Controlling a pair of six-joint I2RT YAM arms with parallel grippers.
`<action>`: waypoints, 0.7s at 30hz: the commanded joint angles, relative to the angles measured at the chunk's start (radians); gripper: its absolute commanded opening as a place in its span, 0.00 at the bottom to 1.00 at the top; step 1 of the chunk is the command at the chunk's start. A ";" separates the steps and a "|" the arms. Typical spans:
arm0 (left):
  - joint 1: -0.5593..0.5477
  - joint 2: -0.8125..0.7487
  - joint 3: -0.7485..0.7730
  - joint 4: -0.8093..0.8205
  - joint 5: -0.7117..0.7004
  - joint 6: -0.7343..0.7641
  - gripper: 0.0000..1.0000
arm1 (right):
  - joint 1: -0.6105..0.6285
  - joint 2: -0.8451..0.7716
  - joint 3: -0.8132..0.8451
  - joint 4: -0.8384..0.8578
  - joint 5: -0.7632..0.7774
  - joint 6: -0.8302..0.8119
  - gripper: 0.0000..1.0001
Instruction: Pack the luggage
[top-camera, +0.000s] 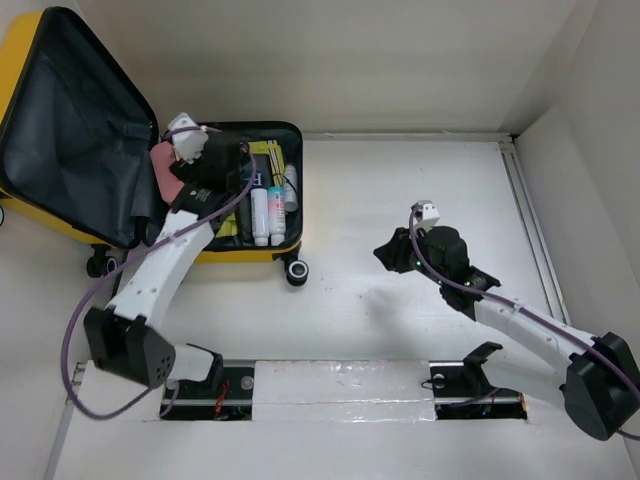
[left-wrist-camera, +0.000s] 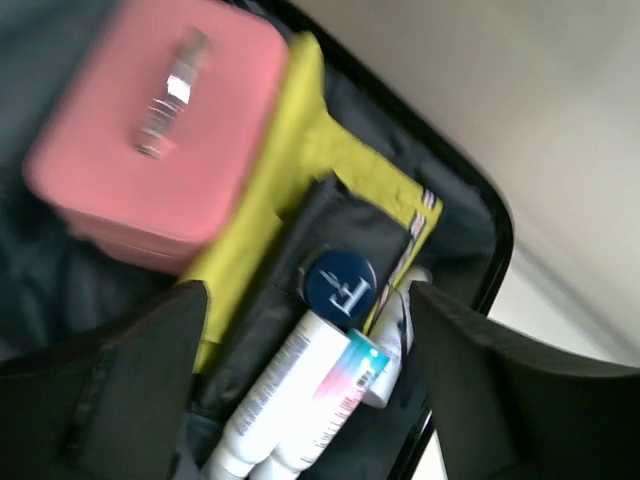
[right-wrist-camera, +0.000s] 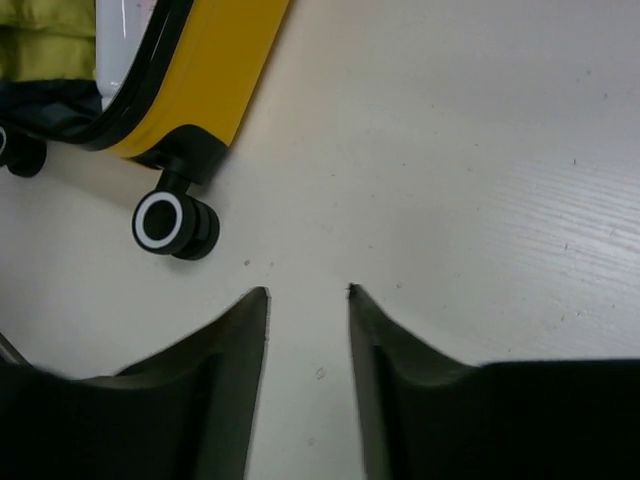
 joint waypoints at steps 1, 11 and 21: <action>0.070 -0.153 -0.023 -0.089 -0.105 -0.042 0.71 | 0.027 -0.029 0.043 0.052 -0.009 -0.027 0.35; 0.663 -0.454 -0.093 -0.238 -0.017 0.049 0.39 | 0.073 -0.029 0.062 0.070 -0.095 -0.076 0.01; 0.672 -0.232 0.107 -0.375 -0.316 -0.002 0.49 | 0.109 0.033 0.092 0.079 -0.183 -0.105 0.32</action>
